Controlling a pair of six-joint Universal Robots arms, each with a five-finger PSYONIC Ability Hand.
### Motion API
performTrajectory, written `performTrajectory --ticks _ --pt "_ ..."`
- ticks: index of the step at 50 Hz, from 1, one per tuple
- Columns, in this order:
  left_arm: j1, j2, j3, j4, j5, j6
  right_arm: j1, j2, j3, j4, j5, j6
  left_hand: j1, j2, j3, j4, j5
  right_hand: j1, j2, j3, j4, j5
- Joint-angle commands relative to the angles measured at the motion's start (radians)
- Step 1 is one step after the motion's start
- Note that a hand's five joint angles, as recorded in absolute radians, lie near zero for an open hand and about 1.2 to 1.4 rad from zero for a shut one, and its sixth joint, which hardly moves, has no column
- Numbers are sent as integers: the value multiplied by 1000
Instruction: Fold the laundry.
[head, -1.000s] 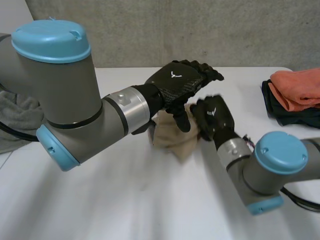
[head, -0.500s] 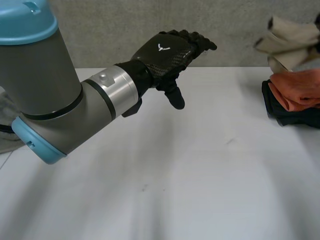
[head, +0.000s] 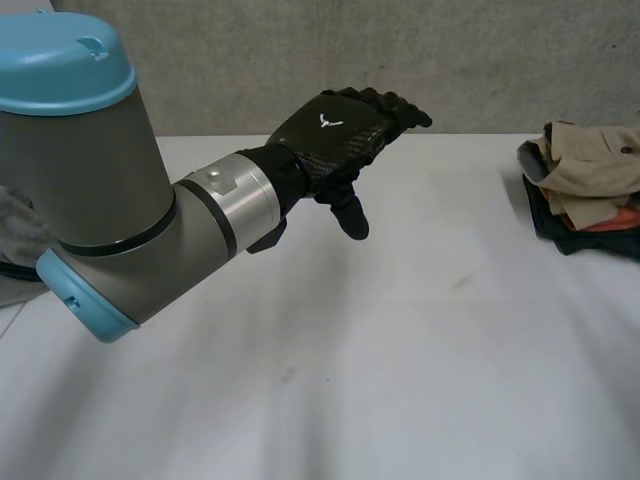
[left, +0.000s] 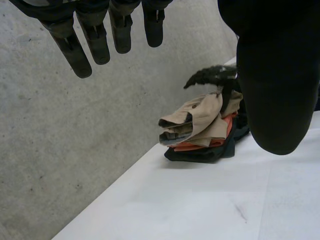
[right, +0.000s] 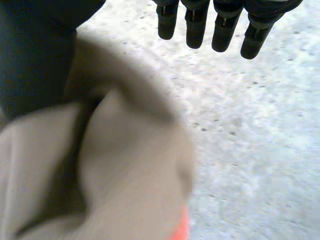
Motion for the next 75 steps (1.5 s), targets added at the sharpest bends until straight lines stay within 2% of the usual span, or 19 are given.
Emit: performTrajectory --ticks 1,4,9,12,15,20,24,29,32,37,41,48,51,53,55,56,59,67,75 --pt "-8 8 -1 0 0 -4 -68 -209 66 283 51 -36 20 2 -1 9 -14 -52 -35 -36 -34 -49" --pt "-19 11 -1 -2 0 -7 -97 -264 69 415 88 -105 20 2 -1 9 -14 -52 -35 -36 -34 -49" --pt "-30 36 -1 0 2 -7 -125 -373 63 608 277 -368 20 2 -1 9 -14 -52 -35 -36 -34 -49" --pt "-31 62 5 8 2 -8 -113 -419 63 580 406 -489 14 -4 -7 3 -20 -52 -35 -36 -34 -49" --pt "-28 98 10 29 0 -20 -38 -447 63 518 444 -510 14 -4 -7 3 -20 -52 -35 -36 -34 -49" --pt "-8 164 8 69 -24 -65 192 -548 161 267 435 -441 17 -1 -4 6 -17 -52 -35 -36 -34 -49" --pt "73 223 0 78 -133 -67 307 -629 303 111 360 -377 23 5 2 12 -11 -52 -35 -36 -34 -49" --pt "330 237 -33 75 -306 4 489 -640 457 27 248 -349 11 -6 -10 0 -23 -52 -35 -36 -34 -49" --pt "421 209 -65 84 -333 108 573 -629 531 38 237 -350 5 -12 -16 -5 -29 -52 -35 -36 -34 -49" --pt "565 -5 -73 173 -333 390 628 -603 615 82 244 -359 -4 -21 -25 -14 -38 -52 -35 -36 -34 -49" --pt "653 -207 -29 257 -327 524 633 -579 652 125 254 -386 -4 -21 -25 -14 -38 -52 -35 -36 -34 -49" --pt "759 -481 94 301 -302 608 621 -568 689 176 255 -445 5 -12 -16 -6 -29 -52 -35 -36 -34 -49" --pt "770 -539 131 325 -270 605 619 -568 709 178 255 -447 32 14 11 21 -3 -52 -35 -36 -34 -49" --pt "780 -578 149 350 -239 607 619 -566 718 179 254 -447 256 239 235 246 222 -52 -35 -36 -34 -49" --pt "783 -589 154 360 -222 602 619 -566 735 178 254 -448 617 599 596 606 583 -52 -35 -36 -34 -49" --pt "779 -589 154 373 -212 601 619 -568 740 178 255 -448 1200 1182 1179 1189 1166 -52 -35 -36 -34 -49" --pt "763 -580 145 391 -221 598 619 -568 756 178 254 -448 1206 1188 1185 1195 1171 -52 -35 -36 -34 -49" --pt "618 -279 16 451 -270 467 590 -580 761 178 255 -448 1206 1188 1185 1195 1171 -52 -35 -36 -34 -49" --pt "344 20 -111 445 -270 110 573 -622 749 179 295 -435 1206 1188 1185 1195 1171 -52 -35 -36 -34 -49"
